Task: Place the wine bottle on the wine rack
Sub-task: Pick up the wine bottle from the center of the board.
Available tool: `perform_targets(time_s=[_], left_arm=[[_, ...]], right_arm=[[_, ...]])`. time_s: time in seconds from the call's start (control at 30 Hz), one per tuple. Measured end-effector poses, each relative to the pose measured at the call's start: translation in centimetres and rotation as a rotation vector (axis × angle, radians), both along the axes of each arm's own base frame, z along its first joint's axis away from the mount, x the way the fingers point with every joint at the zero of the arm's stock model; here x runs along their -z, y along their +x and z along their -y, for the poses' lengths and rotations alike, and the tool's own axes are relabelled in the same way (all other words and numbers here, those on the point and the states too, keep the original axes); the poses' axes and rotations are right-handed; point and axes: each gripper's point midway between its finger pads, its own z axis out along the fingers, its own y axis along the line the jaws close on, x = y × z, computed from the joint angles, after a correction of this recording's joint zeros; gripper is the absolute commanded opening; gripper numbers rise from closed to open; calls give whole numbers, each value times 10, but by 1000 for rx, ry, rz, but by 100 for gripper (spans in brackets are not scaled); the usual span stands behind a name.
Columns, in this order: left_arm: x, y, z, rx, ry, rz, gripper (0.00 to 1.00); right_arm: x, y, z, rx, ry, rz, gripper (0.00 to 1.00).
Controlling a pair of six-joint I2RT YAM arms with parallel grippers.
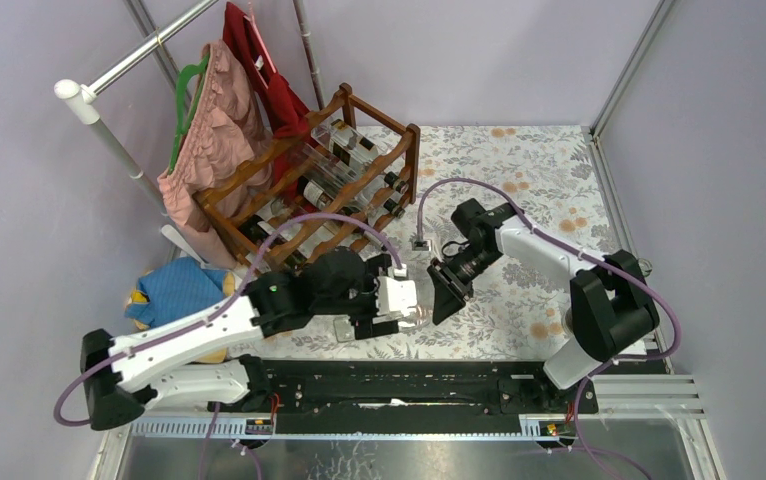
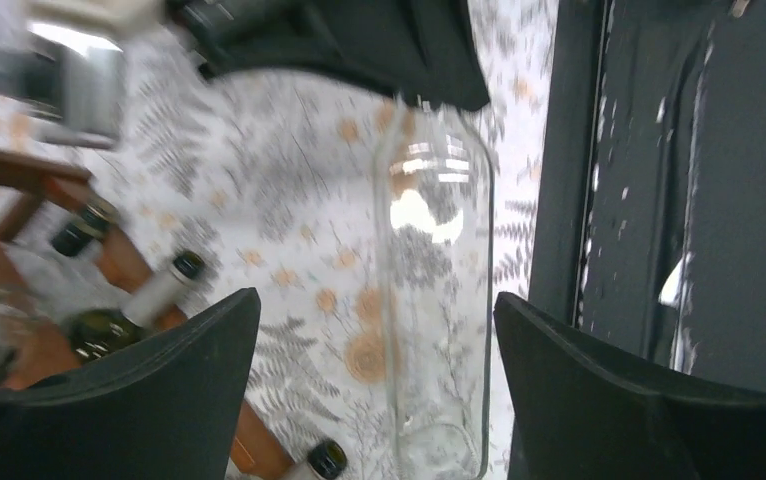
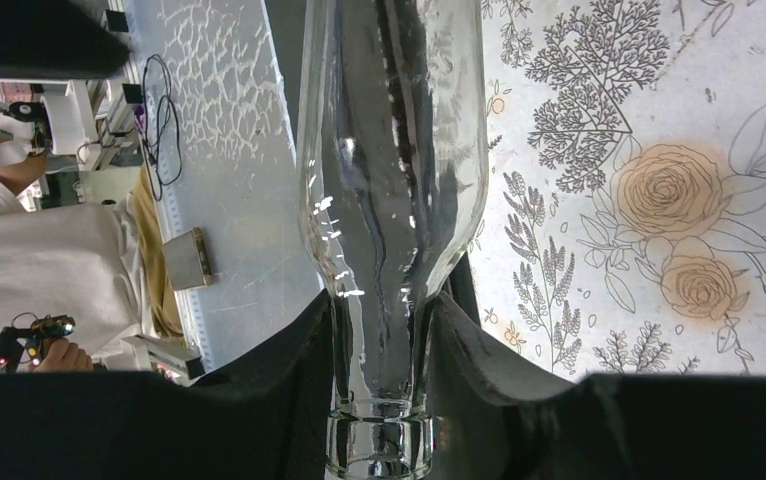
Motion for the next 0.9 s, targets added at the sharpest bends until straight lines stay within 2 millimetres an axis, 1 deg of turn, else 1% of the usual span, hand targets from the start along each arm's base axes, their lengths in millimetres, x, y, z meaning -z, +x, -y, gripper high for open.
perform_targets(time_s=[0.07, 0.13, 0.17, 0.23, 0.3, 0.57, 0.67, 0.77, 0.83, 0.9], left_arm=[[-32, -1, 7, 10, -97, 32, 97], [-57, -1, 10, 16, -177, 63, 98], [-68, -2, 10, 19, -212, 77, 98], [-79, -4, 10, 22, -253, 90, 98], [-82, -5, 10, 20, -268, 86, 98], [-83, -7, 10, -15, -282, 39, 98], [-94, -7, 11, -32, -309, 28, 98], [-108, -6, 14, -38, -343, 30, 98], [-108, -6, 15, -42, -344, 24, 98], [-99, -5, 18, -46, -325, 10, 98]], right_arm=[[-3, 1, 2, 17, 7, 11, 0], [-4, 2, 3, 30, 15, 21, 0], [-5, 2, 3, 34, 16, 20, 0], [-5, 2, 2, 37, 21, 17, 0], [-4, 2, 2, 38, 21, 11, 0], [-7, 2, 1, 51, 39, -7, 0], [-7, 4, 3, 71, 47, -6, 0], [-6, 2, 6, 85, 45, -10, 0], [-6, 2, 8, 90, 44, -14, 0], [-6, 5, 9, 103, 46, -16, 0]])
